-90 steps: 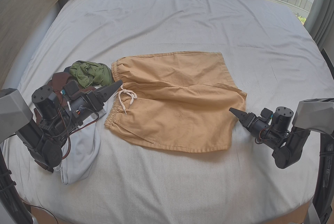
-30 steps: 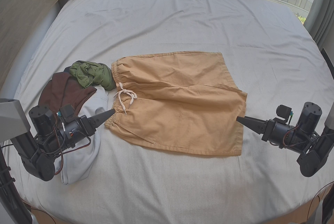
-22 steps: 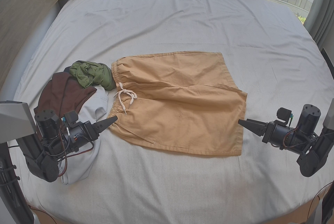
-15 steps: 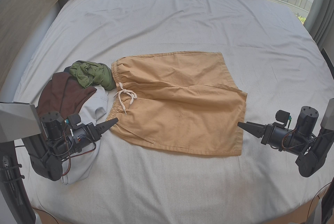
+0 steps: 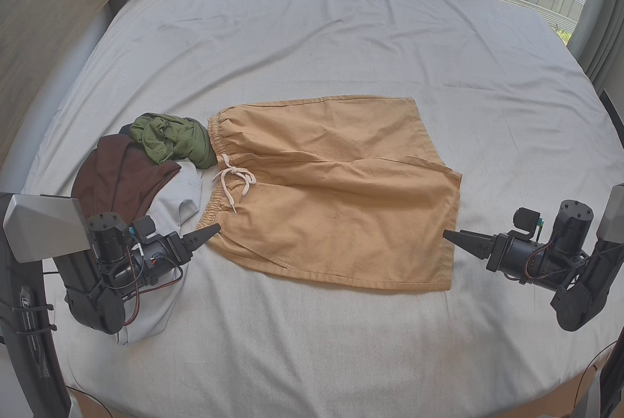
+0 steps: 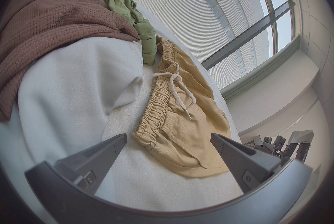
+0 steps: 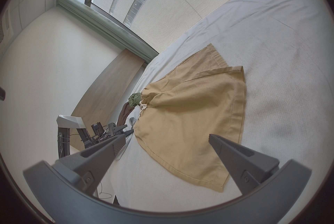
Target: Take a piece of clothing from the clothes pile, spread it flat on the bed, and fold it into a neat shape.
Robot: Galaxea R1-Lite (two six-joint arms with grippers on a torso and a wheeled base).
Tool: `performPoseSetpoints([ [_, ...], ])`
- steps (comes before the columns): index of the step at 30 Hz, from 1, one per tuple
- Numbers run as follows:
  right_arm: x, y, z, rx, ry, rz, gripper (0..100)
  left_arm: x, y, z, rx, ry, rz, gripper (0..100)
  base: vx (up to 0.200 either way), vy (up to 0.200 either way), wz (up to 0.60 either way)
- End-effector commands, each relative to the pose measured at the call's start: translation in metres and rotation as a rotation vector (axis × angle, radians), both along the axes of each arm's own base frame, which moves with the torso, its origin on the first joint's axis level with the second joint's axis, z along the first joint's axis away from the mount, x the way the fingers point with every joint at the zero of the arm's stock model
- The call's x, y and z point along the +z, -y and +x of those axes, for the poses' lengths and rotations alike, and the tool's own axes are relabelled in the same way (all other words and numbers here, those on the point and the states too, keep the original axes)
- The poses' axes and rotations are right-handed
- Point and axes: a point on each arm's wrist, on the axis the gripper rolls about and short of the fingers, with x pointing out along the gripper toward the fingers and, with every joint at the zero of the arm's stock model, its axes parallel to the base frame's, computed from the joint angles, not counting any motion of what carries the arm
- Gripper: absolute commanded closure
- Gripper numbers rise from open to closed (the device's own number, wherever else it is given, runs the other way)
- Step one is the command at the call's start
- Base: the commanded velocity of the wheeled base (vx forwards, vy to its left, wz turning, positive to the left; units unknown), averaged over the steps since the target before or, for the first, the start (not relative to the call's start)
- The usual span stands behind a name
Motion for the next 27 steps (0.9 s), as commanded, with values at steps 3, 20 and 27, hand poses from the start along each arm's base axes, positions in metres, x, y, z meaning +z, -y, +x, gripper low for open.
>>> performPoseSetpoints([
  [3, -0.001, 0.000, 0.000, 0.000, -0.005, 0.001, 0, -0.006, 0.000, 0.002, 0.000, -0.009, 0.003, 0, 0.000, 0.000, 0.00],
  [20, -0.002, 0.000, -0.001, -0.003, -0.009, 0.000, 0, -0.013, 0.000, 0.013, 0.034, 0.002, 0.013, 100, 0.000, 0.000, 0.00],
  [27, -0.015, 0.002, -0.009, -0.003, -0.078, -0.014, 0, 0.002, -0.001, -0.004, 0.028, 0.000, 0.011, 100, 0.000, 0.000, 0.00],
])
